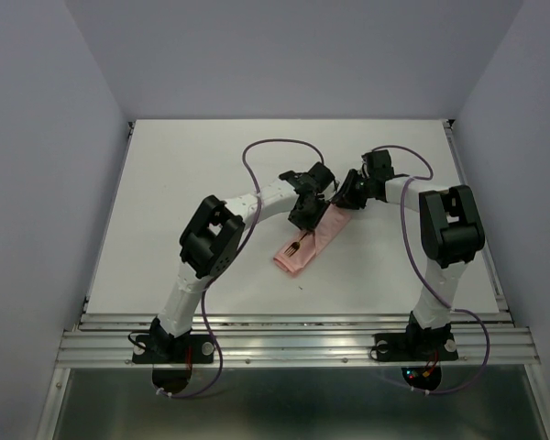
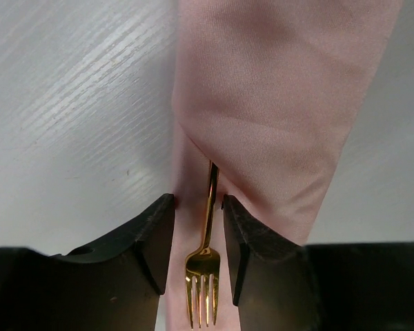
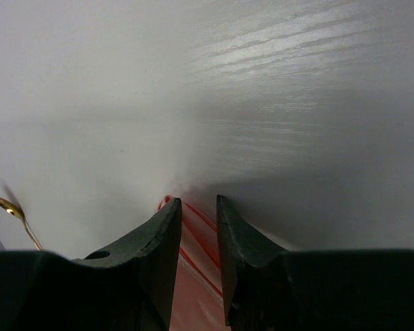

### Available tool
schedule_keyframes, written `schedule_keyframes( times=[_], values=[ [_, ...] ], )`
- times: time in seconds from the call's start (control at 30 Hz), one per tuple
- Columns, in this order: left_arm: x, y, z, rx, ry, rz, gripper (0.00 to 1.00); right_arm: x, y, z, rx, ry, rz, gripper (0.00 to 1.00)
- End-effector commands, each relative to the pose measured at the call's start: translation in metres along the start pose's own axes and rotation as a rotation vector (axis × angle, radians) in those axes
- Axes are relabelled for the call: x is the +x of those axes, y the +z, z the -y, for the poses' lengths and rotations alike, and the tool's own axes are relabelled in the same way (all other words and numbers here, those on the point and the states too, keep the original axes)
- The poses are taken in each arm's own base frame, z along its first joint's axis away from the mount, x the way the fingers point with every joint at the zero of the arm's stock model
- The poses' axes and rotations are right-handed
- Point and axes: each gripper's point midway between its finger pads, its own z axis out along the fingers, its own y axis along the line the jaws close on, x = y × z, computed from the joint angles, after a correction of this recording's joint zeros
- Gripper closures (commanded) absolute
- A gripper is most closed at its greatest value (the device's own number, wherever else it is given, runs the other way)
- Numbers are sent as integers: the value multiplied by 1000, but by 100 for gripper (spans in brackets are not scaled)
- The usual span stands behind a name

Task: Fold the napkin into a case and place the utensils inside
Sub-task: Stuff the fork into the folded napkin, then move the spoon to the center of the board.

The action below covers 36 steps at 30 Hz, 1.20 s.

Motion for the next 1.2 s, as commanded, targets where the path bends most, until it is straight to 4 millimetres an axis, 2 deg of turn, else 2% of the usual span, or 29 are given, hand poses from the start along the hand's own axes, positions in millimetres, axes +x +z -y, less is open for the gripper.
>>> schedule_keyframes(
  times=[0.0, 0.1, 0.17, 0.23, 0.27, 0.3, 0.33, 0.4, 0.43, 0.5, 0.53, 0.57, 0.6, 0.7, 0.73, 0.77, 0.8, 0.9, 0.93, 1.03, 1.07, 1.1, 1.17],
  values=[
    [-29, -44, -1, -28, -14, 97, 54, -5, -13, 4, 73, -32, 42, 67],
    [-38, -68, -1, -35, -17, 138, 54, -26, -30, 6, 135, -5, 132, 64],
    [-42, -85, -11, -85, -26, 163, 54, -36, -40, 9, 152, 10, 177, 61],
    [-43, -96, -16, -115, -47, 175, 49, -51, -54, 19, 192, 33, 240, 52],
    [-43, -108, -24, -148, -65, 192, 47, -56, -61, 17, 201, 29, 272, 48],
    [-37, -110, -29, -163, -92, 187, 46, -62, -68, 20, 209, 37, 294, 42],
    [-37, -124, -35, -172, -122, 210, 46, -67, -73, 25, 218, 49, 312, 41],
    [-26, -131, -52, -202, -197, 212, 46, -69, -82, 24, 214, 52, 329, 38],
    [-7, -125, -77, -244, -269, 171, 45, -71, -86, 28, 217, 57, 336, 36],
    [13, -140, -107, -320, -446, 185, 39, -68, -90, 31, 215, 53, 332, 33],
    [40, -144, -132, -367, -541, 166, 37, -66, -90, 31, 213, 50, 328, 32],
    [52, -145, -143, -384, -605, 173, 36, -63, -90, 32, 212, 48, 321, 32],
    [86, -137, -163, -431, -705, 129, 33, -57, -89, 33, 206, 50, 306, 29],
    [118, -152, -189, -493, -872, 182, 27, -50, -86, 35, 196, 50, 285, 27],
    [143, -149, -200, -540, -930, 149, 24, -46, -84, 38, 202, 53, 273, 24],
    [153, -156, -205, -574, -962, 162, 22, -44, -83, 40, 203, 53, 266, 23],
    [169, -152, -207, -594, -1000, 143, 18, -42, -82, 41, 204, 53, 259, 22],
    [184, -150, -212, -606, -1073, 154, 13, -36, -79, 43, 200, 54, 241, 22],
    [195, -142, -212, -607, -1085, 129, 13, -35, -78, 43, 196, 56, 239, 22],
    [210, -117, -205, -557, -1098, 76, 13, -34, -78, 40, 183, 57, 236, 22],
    [207, -105, -200, -509, -1105, 70, 13, -34, -78, 40, 178, 56, 235, 22],
    [214, -97, -195, -490, -1106, 46, 15, -33, -78, 39, 176, 57, 235, 22],
    [214, -85, -191, -451, -1110, 42, 16, -34, -79, 39, 174, 55, 235, 22]
  ],
)
